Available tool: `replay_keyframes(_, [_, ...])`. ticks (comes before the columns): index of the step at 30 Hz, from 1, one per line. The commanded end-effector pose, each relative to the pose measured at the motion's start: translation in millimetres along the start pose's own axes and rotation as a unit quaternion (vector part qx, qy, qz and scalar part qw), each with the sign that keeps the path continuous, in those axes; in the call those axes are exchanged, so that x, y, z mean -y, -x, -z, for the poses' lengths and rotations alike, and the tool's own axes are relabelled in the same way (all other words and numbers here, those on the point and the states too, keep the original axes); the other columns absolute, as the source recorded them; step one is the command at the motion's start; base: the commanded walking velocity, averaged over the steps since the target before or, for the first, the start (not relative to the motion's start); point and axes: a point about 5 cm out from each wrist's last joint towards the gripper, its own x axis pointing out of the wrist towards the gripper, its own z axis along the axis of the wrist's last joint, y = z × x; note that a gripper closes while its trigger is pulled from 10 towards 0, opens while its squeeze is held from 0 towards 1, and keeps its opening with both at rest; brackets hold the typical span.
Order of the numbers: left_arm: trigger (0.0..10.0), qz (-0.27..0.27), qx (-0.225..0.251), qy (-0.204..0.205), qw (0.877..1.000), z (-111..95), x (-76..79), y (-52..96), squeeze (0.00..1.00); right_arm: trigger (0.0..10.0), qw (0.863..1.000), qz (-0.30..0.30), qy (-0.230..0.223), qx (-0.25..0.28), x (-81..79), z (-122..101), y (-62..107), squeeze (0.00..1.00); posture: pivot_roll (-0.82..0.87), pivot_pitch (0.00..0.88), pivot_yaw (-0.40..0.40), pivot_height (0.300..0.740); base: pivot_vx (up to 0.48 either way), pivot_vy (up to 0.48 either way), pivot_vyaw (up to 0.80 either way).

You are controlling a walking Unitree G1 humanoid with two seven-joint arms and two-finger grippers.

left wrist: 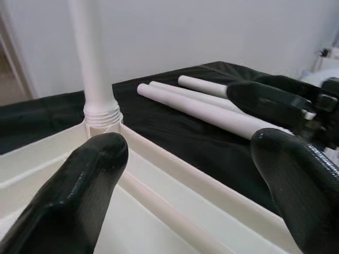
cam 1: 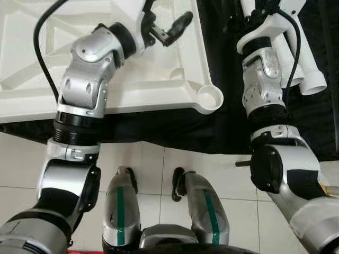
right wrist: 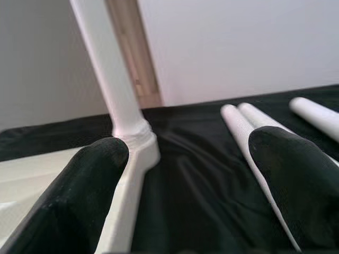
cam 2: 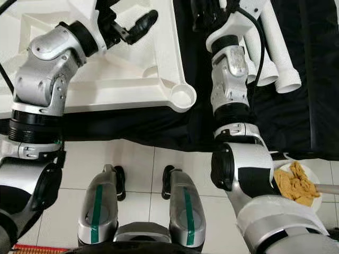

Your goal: Building children table

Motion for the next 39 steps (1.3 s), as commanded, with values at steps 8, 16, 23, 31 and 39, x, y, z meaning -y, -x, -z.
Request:
replay_keyframes(8, [10.0,-0.266,-0.005,0.026,0.963,13.9,-25.2,10.8,0.85,10.0,0.999,0.025,0.023,-0.028,5.6,7.5,9.1,1.00,0.09,0.051,-0.067,0.740,0.000,0.000,0.00])
replay_keyframes(16, [10.0,-0.341,-0.020,0.062,0.938,30.6,-30.4,33.1,0.00,10.0,0.991,0.079,0.079,-0.067,25.6,9.1,15.0,0.00,0.10,0.022,-0.070,0.740,0.000,0.000,0.00])
replay_keyframes(23, [10.0,-0.360,-0.021,0.062,0.931,34.2,-35.8,46.5,0.00,10.0,0.985,0.109,0.097,-0.090,32.3,11.8,20.6,0.00,0.11,0.007,-0.077,0.740,0.000,0.000,0.00])
replay_keyframes(31, [10.0,-0.374,-0.019,0.051,0.926,31.3,-44.1,53.1,0.00,10.0,0.971,0.186,0.112,-0.097,54.9,5.3,23.9,0.00,0.10,0.011,-0.070,0.740,0.000,0.000,0.00])
replay_keyframes(39, [10.0,-0.337,0.005,0.045,0.941,25.3,-26.9,41.3,0.00,10.0,0.958,0.227,0.129,-0.117,69.8,3.3,25.7,0.00,0.09,0.007,-0.077,0.740,0.000,0.000,0.00])
